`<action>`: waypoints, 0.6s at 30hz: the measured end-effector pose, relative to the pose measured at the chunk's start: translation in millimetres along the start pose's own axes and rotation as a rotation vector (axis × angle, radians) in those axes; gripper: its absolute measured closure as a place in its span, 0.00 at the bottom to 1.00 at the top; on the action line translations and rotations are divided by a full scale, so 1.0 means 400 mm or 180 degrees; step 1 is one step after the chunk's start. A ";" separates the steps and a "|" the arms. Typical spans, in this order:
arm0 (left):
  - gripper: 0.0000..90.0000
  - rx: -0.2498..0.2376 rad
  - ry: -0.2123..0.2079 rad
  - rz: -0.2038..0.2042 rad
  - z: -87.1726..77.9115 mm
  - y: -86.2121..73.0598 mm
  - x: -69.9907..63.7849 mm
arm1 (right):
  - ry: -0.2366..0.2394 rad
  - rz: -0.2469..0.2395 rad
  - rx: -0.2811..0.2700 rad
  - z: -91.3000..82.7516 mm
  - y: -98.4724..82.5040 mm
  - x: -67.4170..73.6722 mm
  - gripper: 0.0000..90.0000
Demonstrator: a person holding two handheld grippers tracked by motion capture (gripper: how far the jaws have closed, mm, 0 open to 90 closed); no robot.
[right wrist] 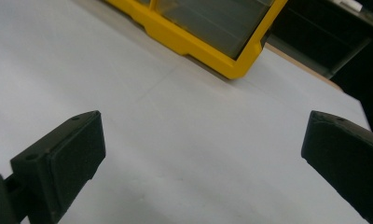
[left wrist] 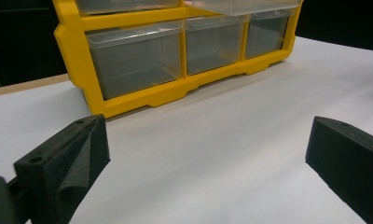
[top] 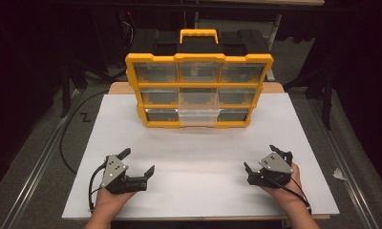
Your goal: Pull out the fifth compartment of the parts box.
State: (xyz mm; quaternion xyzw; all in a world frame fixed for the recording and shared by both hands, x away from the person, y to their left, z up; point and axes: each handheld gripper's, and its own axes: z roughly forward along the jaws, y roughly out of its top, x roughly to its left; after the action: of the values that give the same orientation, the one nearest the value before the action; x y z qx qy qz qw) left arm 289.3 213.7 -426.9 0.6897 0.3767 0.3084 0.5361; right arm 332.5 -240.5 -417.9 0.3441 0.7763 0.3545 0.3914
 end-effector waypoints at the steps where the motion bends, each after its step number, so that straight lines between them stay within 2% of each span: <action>1: 0.00 0.0000 -0.0002 -0.0005 0.000 0.000 0.001 | 0.0047 0.0089 -0.0039 -0.005 0.001 -0.004 0.01; 6: 0.00 -0.0010 0.0000 -0.0034 -0.002 0.000 0.003 | 0.0248 0.0510 -0.0227 -0.029 0.000 -0.017 0.01; 10: 0.00 -0.0029 -0.0002 -0.0107 -0.002 0.001 0.008 | 0.0321 0.0815 -0.0391 -0.051 -0.007 -0.031 0.01; 14: 0.00 -0.0021 -0.0002 -0.0132 -0.003 0.000 0.009 | 0.0356 0.1013 -0.0509 -0.065 -0.018 -0.046 0.01; 15: 0.00 -0.0013 -0.0002 -0.0136 -0.002 0.000 0.009 | 0.0356 0.1013 -0.0509 -0.065 -0.018 -0.046 0.01; 16: 0.00 -0.0007 -0.0002 -0.0134 -0.002 -0.001 0.009 | 0.0383 0.1098 -0.0557 -0.067 -0.024 -0.055 0.01; 18: 0.00 0.0007 -0.0002 -0.0139 0.000 -0.002 0.009 | 0.0361 0.1161 -0.0590 -0.064 -0.030 -0.063 0.01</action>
State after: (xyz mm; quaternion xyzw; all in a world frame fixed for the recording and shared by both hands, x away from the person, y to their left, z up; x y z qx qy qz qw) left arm 290.8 216.9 -427.5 0.6820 0.3918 0.2960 0.5420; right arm 318.9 -274.3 -407.2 0.4209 0.6860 0.5082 0.3065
